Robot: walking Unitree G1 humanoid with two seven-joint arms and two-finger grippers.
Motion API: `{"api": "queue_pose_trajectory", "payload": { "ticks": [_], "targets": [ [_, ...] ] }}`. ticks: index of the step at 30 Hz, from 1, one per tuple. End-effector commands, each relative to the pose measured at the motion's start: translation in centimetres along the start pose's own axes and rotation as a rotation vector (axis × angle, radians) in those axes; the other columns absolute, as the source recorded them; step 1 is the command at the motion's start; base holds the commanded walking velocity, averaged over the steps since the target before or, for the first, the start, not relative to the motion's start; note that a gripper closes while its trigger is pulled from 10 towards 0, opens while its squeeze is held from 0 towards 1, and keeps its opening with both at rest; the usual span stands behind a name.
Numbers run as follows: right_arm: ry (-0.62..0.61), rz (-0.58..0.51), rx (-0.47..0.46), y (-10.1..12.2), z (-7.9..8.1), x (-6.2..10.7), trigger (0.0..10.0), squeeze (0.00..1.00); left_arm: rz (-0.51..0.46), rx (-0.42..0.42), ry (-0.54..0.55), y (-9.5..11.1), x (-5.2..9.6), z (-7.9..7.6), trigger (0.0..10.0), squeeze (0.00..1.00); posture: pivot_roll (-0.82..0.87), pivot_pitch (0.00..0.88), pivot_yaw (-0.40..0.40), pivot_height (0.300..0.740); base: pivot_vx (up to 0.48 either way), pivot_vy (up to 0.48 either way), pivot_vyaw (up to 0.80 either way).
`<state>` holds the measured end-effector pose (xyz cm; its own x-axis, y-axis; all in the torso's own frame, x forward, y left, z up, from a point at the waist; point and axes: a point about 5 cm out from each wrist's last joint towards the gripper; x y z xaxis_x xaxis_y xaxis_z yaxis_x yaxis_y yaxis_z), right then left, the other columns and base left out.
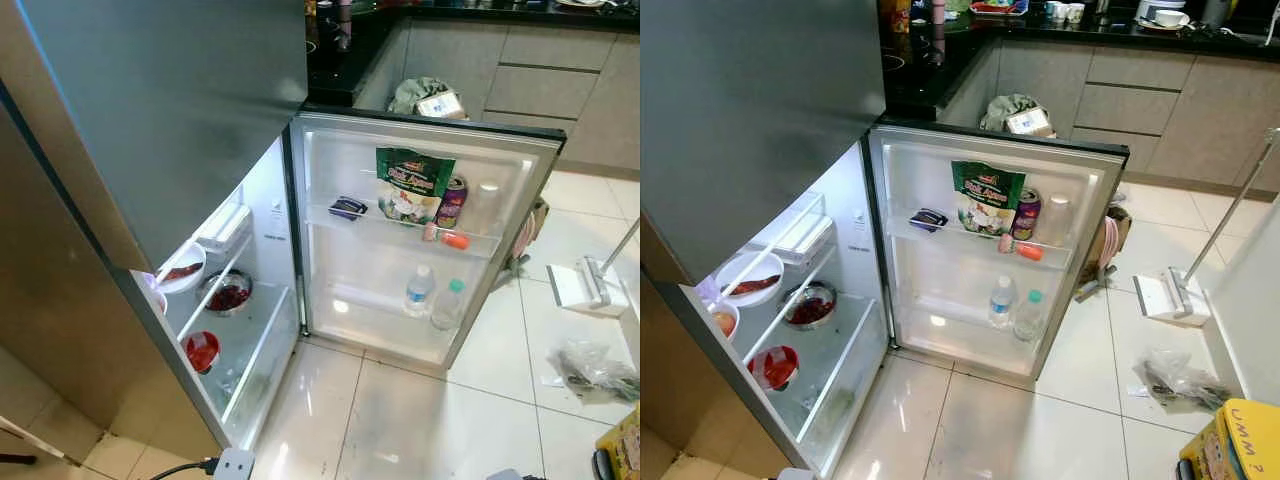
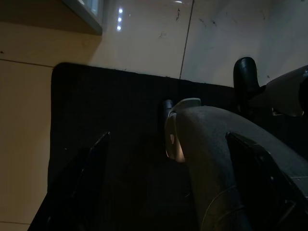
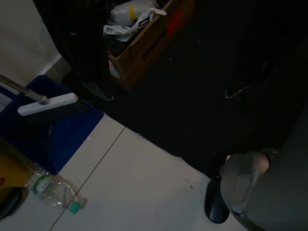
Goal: Restocking fridge
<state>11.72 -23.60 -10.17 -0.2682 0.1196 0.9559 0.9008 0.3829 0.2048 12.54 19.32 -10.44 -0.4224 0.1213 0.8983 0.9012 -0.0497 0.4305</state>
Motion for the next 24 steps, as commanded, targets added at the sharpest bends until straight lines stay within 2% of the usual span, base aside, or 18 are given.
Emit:
{"api": "queue_pose_trajectory", "payload": {
  "ticks": [1, 6, 9, 24],
  "targets": [
    [-0.003, 0.011, -0.005, -0.3, 0.0, 0.0, 10.0, 0.0, 0.02, -0.036, 0.013, 0.0, 0.2, 0.7, 10.0, 0.0, 0.01, 0.0, -0.012, 0.74, 0.0, 0.0, 0.0],
    [0.019, 0.014, -0.077, -1.2, 0.6, 0.0, 10.0, 0.0, 0.009, -0.01, 0.014, 0.1, 0.0, 0.4, 10.0, 0.0, 0.01, 0.0, -0.028, 0.74, 0.0, 0.0, 0.0],
    [0.044, 0.038, -0.068, -2.0, 1.0, 0.0, 10.0, 0.0, 0.003, -0.001, 0.01, 0.2, 0.0, 0.2, 10.0, 0.0, 0.0, 0.0, -0.026, 0.74, 0.0, 0.0, 0.17],
    [0.05, 0.049, -0.075, -2.6, 0.7, 0.1, 10.0, 0.0, 0.022, -0.015, 0.011, -0.3, 0.1, 0.3, 10.0, 0.0, 0.0, 0.0, -0.021, 0.74, 0.0, 0.0, 0.78]
  ]
}}
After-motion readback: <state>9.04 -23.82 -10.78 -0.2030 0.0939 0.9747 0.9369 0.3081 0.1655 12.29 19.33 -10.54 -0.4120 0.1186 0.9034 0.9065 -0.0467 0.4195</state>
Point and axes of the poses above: a point about 5 cm out from each wrist's last joint towards the gripper, its own x axis pointing back from the gripper into the wrist, its own y axis along the axis of the wrist's last joint, z = x × y, and after that the axes turned 3 degrees about x, right-handed
